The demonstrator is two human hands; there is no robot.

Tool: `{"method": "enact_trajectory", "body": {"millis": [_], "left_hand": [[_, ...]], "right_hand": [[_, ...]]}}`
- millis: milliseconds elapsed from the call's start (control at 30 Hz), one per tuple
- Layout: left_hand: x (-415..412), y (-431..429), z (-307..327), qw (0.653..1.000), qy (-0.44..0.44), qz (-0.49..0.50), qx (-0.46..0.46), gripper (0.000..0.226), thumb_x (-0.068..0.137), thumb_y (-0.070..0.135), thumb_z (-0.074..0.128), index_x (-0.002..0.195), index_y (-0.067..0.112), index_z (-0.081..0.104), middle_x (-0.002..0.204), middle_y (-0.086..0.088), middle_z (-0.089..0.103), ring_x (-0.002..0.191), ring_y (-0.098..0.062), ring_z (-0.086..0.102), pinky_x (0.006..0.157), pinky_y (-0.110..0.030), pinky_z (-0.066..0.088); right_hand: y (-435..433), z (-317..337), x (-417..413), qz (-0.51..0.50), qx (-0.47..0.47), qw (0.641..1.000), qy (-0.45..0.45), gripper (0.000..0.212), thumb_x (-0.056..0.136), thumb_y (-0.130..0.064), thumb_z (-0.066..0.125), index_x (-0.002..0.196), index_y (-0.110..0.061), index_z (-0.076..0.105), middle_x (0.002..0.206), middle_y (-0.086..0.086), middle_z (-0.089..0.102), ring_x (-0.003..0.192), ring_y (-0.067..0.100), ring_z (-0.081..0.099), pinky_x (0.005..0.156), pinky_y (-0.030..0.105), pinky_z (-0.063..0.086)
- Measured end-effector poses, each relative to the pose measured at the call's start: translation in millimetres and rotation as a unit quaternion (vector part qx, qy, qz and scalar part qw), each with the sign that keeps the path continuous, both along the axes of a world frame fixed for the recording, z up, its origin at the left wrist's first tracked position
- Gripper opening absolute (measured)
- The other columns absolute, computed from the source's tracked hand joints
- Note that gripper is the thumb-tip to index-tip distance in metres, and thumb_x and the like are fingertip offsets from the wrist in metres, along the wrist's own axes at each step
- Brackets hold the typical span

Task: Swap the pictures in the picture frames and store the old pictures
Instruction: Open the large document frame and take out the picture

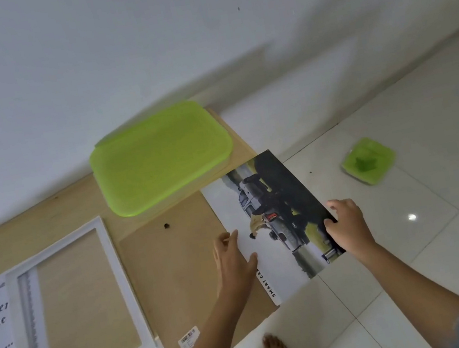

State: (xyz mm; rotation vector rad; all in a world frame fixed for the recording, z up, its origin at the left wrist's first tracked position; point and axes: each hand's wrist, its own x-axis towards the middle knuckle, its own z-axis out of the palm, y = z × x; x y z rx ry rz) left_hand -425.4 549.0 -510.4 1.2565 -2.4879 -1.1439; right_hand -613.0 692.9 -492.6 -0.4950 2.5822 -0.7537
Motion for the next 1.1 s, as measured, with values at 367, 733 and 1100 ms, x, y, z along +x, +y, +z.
{"method": "enact_trajectory", "body": {"millis": [367,733,1100], "left_hand": [[-26.7,-21.4,-12.2,0.935,-0.165,-0.258,-0.177,0.083,0.077,0.065,-0.014,0.148,0.023,-0.006,0.155,-0.004,-0.018,0.135,-0.021,-0.03,0.108,-0.034,-0.02],[-48.8,-20.9,-9.7,0.926,-0.17,-0.293,-0.163,0.086,0.076,0.065,-0.008,0.149,0.019,-0.005,0.155,-0.007,-0.017,0.134,-0.02,-0.027,0.11,-0.032,-0.015],[-46.9,-25.5,-9.9,0.921,-0.178,-0.299,-0.174,0.087,0.074,0.063,-0.01,0.149,0.02,-0.001,0.157,-0.008,-0.011,0.141,-0.024,-0.018,0.111,-0.034,-0.011]], "right_hand": [[-46.2,-18.9,23.7,0.25,0.022,0.961,0.116,0.045,0.092,-0.024,0.051,0.136,-0.017,0.043,0.143,0.005,0.037,0.132,0.019,0.035,0.107,0.032,0.036],[-46.9,-24.0,9.7,0.244,0.049,0.959,0.136,0.043,0.09,-0.025,0.055,0.131,-0.016,0.047,0.14,0.007,0.04,0.13,0.022,0.038,0.106,0.034,0.037],[-51.9,-23.4,13.5,0.233,0.044,0.961,0.143,0.041,0.087,-0.024,0.059,0.126,-0.013,0.052,0.135,0.01,0.046,0.124,0.025,0.044,0.101,0.036,0.043]]}}
